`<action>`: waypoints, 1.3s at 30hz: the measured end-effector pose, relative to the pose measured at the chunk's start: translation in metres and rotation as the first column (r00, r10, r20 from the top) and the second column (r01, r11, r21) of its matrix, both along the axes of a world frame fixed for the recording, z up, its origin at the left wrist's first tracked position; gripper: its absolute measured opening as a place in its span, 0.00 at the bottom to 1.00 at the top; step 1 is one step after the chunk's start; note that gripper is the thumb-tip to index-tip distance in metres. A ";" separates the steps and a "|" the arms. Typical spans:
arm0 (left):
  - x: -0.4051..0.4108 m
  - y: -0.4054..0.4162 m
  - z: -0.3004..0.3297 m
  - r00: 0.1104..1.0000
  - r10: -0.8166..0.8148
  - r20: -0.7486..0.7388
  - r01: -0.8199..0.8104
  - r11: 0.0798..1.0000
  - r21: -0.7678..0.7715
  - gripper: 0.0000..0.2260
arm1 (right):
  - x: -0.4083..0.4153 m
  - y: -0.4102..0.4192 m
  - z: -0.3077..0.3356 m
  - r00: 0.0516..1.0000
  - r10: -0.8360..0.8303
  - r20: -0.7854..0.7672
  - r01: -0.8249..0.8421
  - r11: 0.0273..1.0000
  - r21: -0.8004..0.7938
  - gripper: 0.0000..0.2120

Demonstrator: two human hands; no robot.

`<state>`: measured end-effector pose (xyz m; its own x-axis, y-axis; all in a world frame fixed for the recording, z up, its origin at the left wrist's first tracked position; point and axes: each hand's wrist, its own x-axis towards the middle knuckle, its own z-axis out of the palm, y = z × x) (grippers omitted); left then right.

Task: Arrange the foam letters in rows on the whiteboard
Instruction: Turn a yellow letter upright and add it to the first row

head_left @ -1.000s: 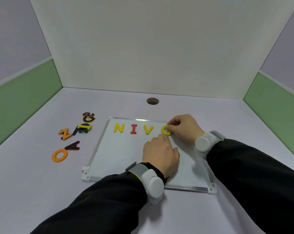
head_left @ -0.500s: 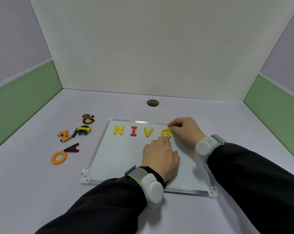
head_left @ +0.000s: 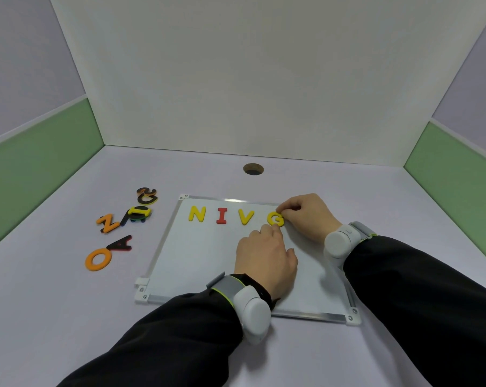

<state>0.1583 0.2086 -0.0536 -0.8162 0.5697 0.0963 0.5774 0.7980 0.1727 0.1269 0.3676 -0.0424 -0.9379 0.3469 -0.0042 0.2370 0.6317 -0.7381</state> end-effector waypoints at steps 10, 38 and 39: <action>0.000 0.000 0.000 1.000 0.006 -0.008 -0.006 1.000 -0.006 0.23 | 0.000 0.000 -0.001 1.000 0.003 0.004 -0.003 1.000 -0.006 0.10; 0.001 -0.001 0.000 1.000 0.022 -0.014 -0.022 1.000 -0.001 0.23 | 0.002 -0.001 0.001 0.999 0.041 0.005 -0.041 0.999 -0.017 0.09; 0.001 -0.001 0.000 1.000 0.021 -0.014 -0.021 1.000 -0.002 0.23 | 0.002 -0.001 0.001 0.999 0.040 0.008 -0.040 0.999 -0.014 0.09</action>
<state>0.1591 0.2080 -0.0536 -0.8265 0.5527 0.1065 0.5629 0.8104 0.1626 0.1288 0.3671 -0.0413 -0.9508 0.3094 -0.0163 0.2179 0.6303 -0.7451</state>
